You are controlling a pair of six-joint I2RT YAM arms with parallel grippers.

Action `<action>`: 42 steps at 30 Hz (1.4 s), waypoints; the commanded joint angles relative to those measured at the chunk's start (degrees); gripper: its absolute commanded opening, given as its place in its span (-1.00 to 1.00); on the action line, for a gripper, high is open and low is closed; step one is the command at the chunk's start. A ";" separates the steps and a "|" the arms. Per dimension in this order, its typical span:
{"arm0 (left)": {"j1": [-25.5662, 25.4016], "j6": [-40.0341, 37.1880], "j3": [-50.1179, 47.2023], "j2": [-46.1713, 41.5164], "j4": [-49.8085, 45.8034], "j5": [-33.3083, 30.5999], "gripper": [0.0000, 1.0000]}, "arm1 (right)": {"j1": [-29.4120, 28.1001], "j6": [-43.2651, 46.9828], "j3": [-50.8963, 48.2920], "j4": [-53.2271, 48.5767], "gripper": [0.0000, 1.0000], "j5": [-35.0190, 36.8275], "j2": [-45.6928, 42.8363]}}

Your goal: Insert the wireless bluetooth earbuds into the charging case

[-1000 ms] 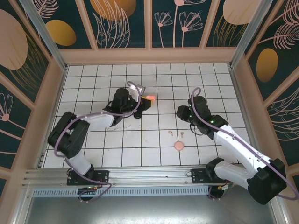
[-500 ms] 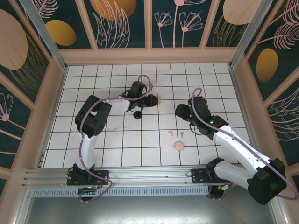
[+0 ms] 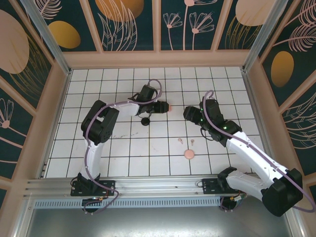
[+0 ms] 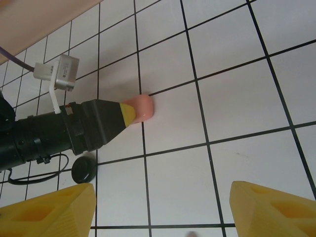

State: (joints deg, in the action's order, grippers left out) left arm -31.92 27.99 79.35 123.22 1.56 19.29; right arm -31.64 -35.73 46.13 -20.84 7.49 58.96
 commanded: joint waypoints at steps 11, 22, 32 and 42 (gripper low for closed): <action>2.12 -9.68 -0.57 -18.19 -6.25 -12.85 0.97 | -2.10 -0.86 1.44 -7.36 0.48 1.40 -0.41; 4.12 -5.09 -10.62 -34.76 1.31 -23.16 0.97 | -14.90 -10.38 0.19 -19.43 0.45 5.74 4.90; 7.59 -2.08 -22.47 -42.69 8.38 -23.39 0.98 | -19.03 -14.91 -6.58 -20.00 0.49 2.27 5.00; 8.02 -6.64 -23.28 -45.94 6.11 -29.42 0.98 | -19.70 -12.64 -8.93 -18.42 0.51 1.36 12.66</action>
State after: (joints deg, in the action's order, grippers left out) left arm -24.10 22.04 56.34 78.89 6.76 -5.02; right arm -50.89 -48.80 38.13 -39.24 9.37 70.15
